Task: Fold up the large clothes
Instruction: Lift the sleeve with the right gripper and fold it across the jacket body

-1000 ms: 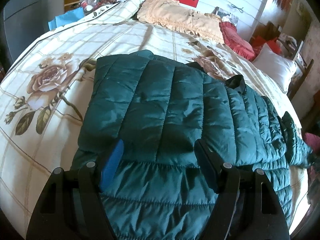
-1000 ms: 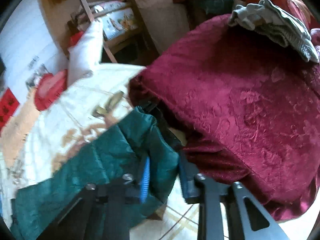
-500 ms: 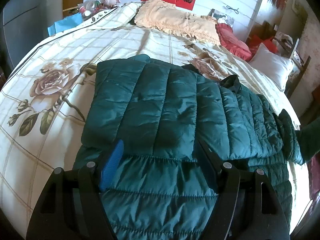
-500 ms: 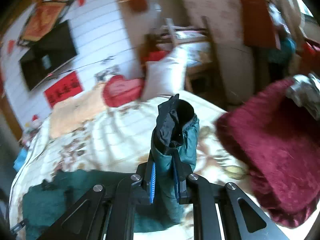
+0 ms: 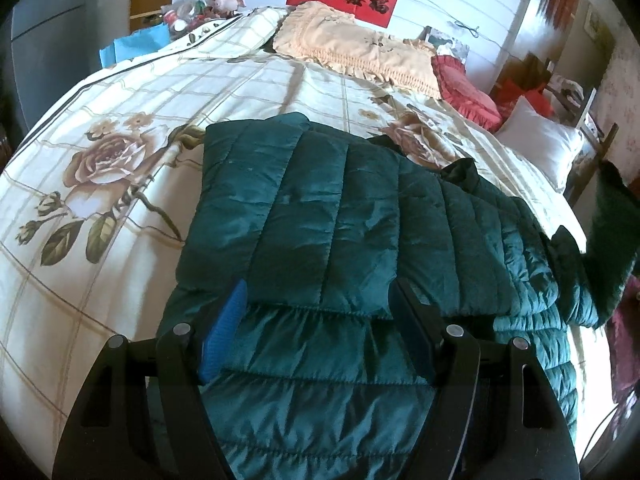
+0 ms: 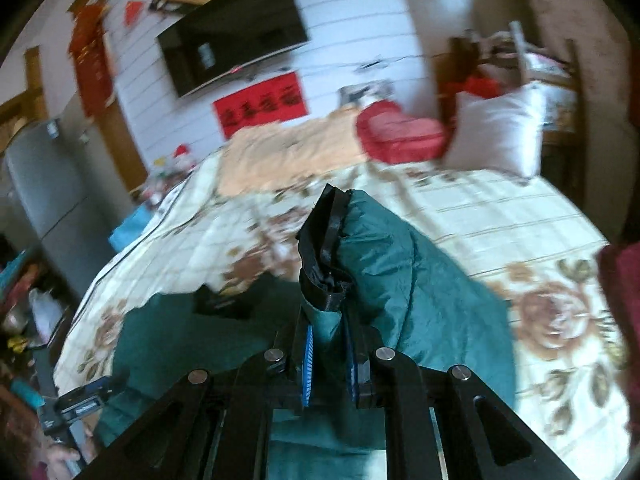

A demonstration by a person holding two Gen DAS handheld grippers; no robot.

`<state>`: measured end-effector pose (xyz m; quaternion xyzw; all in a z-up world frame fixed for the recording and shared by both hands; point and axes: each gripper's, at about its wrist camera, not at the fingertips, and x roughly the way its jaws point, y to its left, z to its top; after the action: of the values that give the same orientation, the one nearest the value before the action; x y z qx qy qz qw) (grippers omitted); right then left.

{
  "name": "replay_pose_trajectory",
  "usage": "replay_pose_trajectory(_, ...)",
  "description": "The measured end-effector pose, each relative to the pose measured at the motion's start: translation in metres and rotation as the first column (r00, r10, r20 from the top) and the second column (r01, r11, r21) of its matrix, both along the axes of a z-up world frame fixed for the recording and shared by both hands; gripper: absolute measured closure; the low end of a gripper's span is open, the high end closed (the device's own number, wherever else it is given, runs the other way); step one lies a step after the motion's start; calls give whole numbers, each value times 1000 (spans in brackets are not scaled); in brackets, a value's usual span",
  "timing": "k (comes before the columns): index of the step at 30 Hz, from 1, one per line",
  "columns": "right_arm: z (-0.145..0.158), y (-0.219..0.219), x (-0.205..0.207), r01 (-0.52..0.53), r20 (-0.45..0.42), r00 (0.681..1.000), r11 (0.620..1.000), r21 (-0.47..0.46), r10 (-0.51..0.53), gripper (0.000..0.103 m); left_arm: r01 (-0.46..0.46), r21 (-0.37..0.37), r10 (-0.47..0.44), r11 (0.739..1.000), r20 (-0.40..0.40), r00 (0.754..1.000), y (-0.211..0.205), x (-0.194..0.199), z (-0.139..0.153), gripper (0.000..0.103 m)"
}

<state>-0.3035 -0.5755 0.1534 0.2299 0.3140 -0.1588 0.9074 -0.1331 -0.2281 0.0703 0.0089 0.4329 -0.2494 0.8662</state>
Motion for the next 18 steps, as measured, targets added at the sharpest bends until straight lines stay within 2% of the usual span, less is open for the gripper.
replay_pose_trajectory(11, -31, 83, 81, -185, -12, 982, 978, 97, 187, 91, -4, -42, 4, 999, 3, 1000, 13, 3, 8, 30)
replay_pose_trajectory(18, -53, 132, 122, -294, -26, 953, 943, 159, 302, 91, -18, -50, 18, 999, -6, 1000, 24, 9, 7, 30)
